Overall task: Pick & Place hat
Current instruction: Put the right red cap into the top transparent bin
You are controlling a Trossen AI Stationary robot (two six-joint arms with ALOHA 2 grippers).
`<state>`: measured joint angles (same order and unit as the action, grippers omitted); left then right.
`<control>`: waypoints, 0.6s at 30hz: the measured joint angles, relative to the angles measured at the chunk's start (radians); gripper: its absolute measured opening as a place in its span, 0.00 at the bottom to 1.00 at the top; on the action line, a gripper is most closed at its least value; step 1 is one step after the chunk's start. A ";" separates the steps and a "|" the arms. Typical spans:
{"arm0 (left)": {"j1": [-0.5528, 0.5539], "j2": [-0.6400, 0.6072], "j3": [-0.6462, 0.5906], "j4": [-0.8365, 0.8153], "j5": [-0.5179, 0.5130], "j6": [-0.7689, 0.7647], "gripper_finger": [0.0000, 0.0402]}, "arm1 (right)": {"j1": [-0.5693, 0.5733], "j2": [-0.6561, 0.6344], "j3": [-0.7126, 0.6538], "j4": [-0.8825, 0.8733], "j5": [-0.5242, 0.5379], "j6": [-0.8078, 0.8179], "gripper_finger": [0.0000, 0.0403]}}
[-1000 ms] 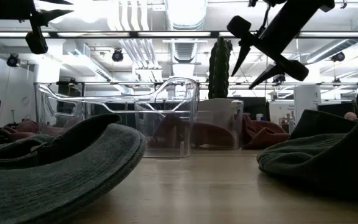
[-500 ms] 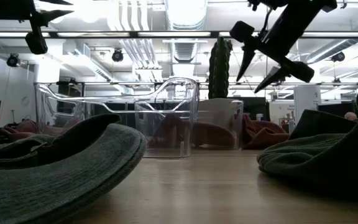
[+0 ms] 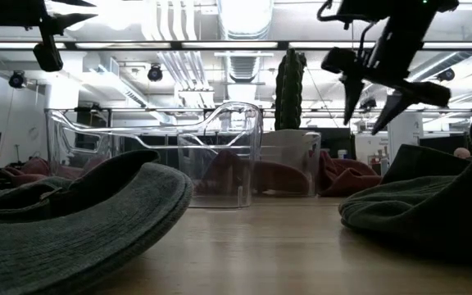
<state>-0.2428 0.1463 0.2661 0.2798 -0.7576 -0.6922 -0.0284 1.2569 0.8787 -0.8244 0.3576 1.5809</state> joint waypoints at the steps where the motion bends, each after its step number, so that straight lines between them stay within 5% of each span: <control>1: 0.000 0.000 0.000 0.000 0.000 0.000 0.11 | 0.000 -0.004 0.000 -0.021 0.000 0.008 0.56; 11: 0.001 0.000 0.000 0.000 0.001 0.000 0.11 | 0.000 -0.062 -0.011 -0.247 0.009 0.129 0.56; 18: 0.000 0.000 0.000 0.000 0.001 0.000 0.11 | 0.007 -0.122 -0.114 -0.214 0.010 0.240 0.56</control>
<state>-0.2424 0.1463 0.2657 0.2797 -0.7570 -0.6922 -0.0218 1.1352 0.7645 -1.0383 0.3673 1.8214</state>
